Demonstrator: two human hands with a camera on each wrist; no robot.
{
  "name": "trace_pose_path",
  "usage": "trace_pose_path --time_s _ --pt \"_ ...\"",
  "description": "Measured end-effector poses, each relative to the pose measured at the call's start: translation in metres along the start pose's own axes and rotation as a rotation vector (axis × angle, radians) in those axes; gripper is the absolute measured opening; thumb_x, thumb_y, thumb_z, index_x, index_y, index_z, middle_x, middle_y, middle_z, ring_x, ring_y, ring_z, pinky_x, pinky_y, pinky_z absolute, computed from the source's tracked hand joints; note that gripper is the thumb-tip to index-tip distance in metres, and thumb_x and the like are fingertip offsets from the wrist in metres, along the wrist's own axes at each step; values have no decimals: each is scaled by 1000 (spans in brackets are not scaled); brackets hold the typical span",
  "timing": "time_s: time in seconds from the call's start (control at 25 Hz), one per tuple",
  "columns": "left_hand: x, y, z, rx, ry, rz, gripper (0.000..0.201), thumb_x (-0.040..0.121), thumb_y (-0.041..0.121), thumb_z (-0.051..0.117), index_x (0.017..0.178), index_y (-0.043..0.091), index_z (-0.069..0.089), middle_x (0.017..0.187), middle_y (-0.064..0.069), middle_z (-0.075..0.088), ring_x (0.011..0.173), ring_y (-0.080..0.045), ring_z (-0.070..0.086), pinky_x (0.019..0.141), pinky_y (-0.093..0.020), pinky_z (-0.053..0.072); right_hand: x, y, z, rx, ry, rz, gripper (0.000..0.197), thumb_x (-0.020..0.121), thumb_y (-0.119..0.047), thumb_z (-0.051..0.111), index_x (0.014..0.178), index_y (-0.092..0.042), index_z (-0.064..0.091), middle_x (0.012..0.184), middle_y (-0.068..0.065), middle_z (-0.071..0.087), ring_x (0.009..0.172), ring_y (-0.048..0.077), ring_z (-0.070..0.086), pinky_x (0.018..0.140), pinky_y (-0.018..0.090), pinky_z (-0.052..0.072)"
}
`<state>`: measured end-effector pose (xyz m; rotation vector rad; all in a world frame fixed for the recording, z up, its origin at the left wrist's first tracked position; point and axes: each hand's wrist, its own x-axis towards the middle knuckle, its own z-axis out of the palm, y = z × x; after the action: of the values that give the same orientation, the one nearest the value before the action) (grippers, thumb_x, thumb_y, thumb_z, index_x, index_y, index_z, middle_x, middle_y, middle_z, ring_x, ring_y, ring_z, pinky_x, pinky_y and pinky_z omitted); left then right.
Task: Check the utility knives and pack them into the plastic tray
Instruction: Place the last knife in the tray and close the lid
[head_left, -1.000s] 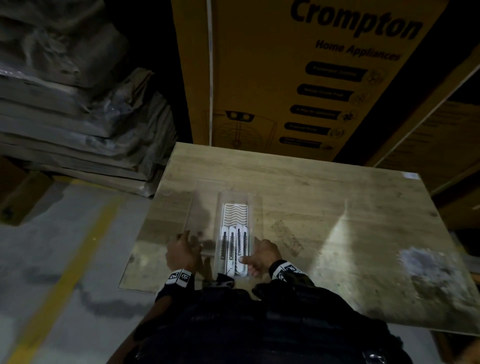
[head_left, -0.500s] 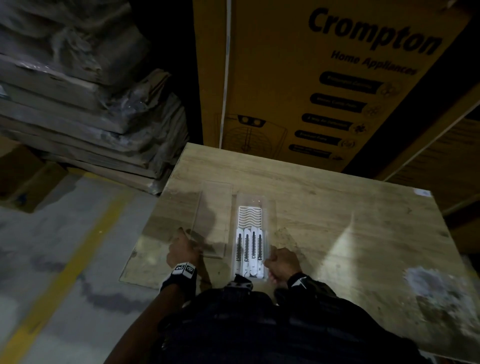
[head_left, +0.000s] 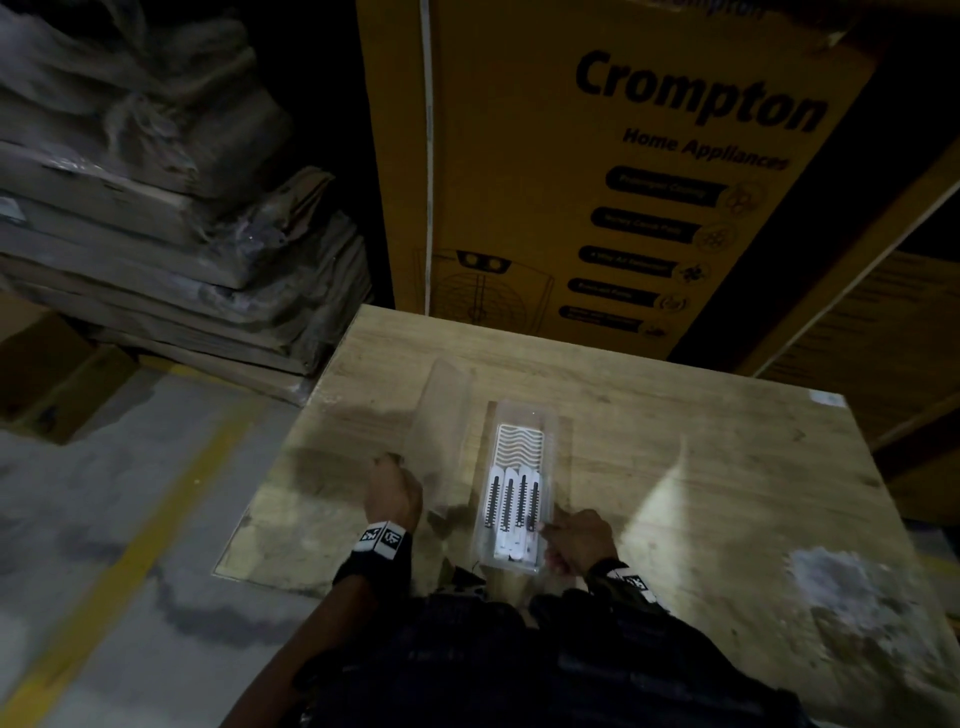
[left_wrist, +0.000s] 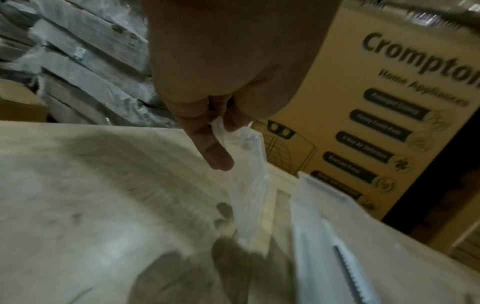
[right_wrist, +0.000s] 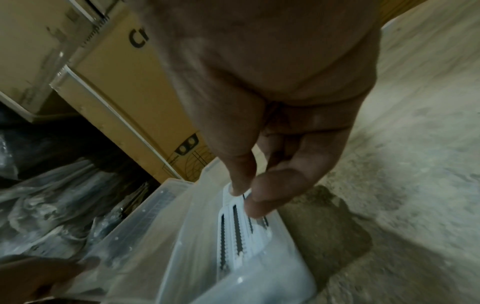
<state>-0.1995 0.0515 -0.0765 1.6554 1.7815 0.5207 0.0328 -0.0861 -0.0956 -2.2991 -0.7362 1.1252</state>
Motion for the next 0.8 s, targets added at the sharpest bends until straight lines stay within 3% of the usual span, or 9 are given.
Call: trace_pose_path --time_s 0.12,0.2,0.28,0.4,0.48,0.56,0.64,0.72,0.8 --pt "-8 31 -3 -112 110 69 26 104 15 44 111 -3 61 106 -28 66 98 -45 65 83 -44 50 -10 -17 -16 69 111 -52 29 89 -17 67 64 -5 75 45 3 66 42 16 66 56 31 61" --pt "-17 53 -6 -112 160 157 28 106 22 44 108 4 65 96 -22 70 89 -40 68 73 -37 46 -18 -32 -28 284 160 -142 20 95 -16 66 79 -8 76 51 3 69 41 17 61 51 32 54" --pt "-32 73 -8 -43 224 328 23 105 22 50 106 6 67 92 -17 71 80 -36 67 67 -33 41 -28 -52 -46 486 172 -194 24 98 -28 65 87 -11 77 63 6 73 48 18 60 51 33 49" --pt "-51 87 -8 33 332 634 6 91 5 72 97 6 71 84 -11 72 61 -29 67 54 -25 39 -33 -86 -73 640 101 -164 39 100 -44 57 93 -10 75 76 9 76 53 16 62 47 27 45" --pt "-55 83 -2 91 411 823 13 82 1 77 95 5 75 85 -9 76 53 -23 66 47 -20 38 -26 -105 -82 611 15 -110 53 99 -54 51 96 -7 73 82 13 78 55 17 62 46 24 44" --pt "-60 78 1 163 449 991 18 79 4 75 96 4 77 91 -9 78 53 -21 68 43 -21 46 -15 -121 -83 533 -34 -77 59 97 -60 52 96 -4 72 87 16 78 54 17 62 45 22 43" --pt "-62 70 5 232 473 1122 19 82 6 67 97 5 79 93 -10 79 59 -22 71 48 -25 53 -7 -133 -75 468 -43 -68 53 92 -53 64 95 -1 71 88 19 78 52 17 60 41 19 42" --pt "-62 62 8 229 411 1214 23 88 10 58 99 7 79 97 -10 78 63 -23 73 52 -28 56 -2 -138 -65 422 -29 -73 35 89 -31 76 95 3 71 84 21 75 51 18 60 40 20 42" --pt "-62 58 9 183 359 1240 20 94 16 60 98 8 78 98 -8 78 68 -23 73 55 -30 56 4 -132 -55 464 0 -72 26 85 -6 76 105 5 65 73 19 70 46 17 60 40 21 46"
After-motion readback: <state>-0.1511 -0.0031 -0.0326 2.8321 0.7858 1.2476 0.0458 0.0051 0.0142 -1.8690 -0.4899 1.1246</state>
